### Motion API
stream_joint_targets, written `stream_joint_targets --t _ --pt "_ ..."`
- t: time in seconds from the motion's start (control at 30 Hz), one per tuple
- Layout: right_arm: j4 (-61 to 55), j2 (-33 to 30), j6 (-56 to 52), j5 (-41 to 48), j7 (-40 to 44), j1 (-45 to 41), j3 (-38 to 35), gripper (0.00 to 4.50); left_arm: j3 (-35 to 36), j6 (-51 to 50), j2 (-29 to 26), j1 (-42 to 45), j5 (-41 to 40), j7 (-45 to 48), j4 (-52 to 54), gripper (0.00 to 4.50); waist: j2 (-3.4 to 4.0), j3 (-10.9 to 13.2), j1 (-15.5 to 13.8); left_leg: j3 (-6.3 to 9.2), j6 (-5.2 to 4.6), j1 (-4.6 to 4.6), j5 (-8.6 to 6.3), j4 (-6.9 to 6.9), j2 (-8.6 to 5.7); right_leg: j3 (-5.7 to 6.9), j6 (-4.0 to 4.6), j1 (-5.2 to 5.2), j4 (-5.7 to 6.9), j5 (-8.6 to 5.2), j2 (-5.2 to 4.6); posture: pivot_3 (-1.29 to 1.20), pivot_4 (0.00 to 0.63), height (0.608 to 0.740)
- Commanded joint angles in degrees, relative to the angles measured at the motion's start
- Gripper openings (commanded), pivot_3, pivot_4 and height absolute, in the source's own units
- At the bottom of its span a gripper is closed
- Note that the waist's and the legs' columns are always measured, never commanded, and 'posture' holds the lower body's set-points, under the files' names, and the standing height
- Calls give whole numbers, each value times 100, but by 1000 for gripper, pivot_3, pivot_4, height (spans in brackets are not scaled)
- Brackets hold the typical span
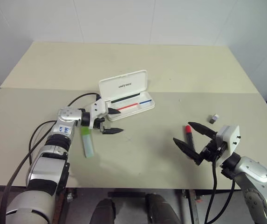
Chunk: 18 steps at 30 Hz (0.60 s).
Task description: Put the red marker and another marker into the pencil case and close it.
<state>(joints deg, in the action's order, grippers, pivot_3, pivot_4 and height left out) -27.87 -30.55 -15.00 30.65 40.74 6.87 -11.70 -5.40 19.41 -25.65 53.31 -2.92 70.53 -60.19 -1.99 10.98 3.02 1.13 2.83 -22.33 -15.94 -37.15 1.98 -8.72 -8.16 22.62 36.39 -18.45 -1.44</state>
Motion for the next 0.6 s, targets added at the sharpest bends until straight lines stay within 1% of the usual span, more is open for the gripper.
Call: stream_joint_targets --t 0.03,0.17,0.3,0.33,0.4,0.47,0.53,0.6 --pt "-267 72 155 -14 -110 25 -61 4500 -107 -8 24 298 303 -303 -234 4466 0 0 0 -1 0 0 0 0 0 -1 0 0 0 0 0 0 150 740" --pt "-260 95 179 -38 -125 34 -53 4500 -299 -126 62 466 636 -585 -421 4466 0 0 -3 -1 -1 1 1 -2 -3 -4 -6 -2 1 3 0 0 150 740" --pt "-235 88 204 -30 -121 36 -78 4500 -635 -409 71 624 1121 -885 -583 4466 0 0 0 -1 -16 6 10 -6 -9 -10 -19 -10 2 11 0 0 150 740" --pt "-210 76 212 -27 -112 23 -85 4500 -797 -554 62 683 1293 -854 -640 4282 -1 0 2 -1 -22 12 14 -6 -12 -14 -24 -16 2 14 0 0 150 740" --pt "-163 55 224 -23 -99 -13 -94 4500 -876 -769 83 755 1353 -818 -720 3874 -4 -3 8 -2 -30 15 23 -8 -15 -18 -28 -20 0 22 0 0 150 740" --pt "-128 40 228 -22 -93 -55 -98 4500 -875 -871 98 793 1317 -792 -753 3273 -5 -3 16 -8 -44 25 33 -8 -19 -27 -29 -30 -9 23 0 0 150 740" --pt "-122 32 231 -21 -88 -62 -105 4500 -886 -901 99 804 1309 -789 -753 2694 -5 -3 25 -9 -65 24 49 -4 -18 -29 -7 -30 -31 37 0 0 150 740" --pt "-128 28 243 -18 -76 -50 -113 4500 -878 -941 96 808 1304 -810 -744 2019 -5 -3 38 -10 -72 23 56 -2 -19 -35 11 -29 -46 48 2 0 150 740"
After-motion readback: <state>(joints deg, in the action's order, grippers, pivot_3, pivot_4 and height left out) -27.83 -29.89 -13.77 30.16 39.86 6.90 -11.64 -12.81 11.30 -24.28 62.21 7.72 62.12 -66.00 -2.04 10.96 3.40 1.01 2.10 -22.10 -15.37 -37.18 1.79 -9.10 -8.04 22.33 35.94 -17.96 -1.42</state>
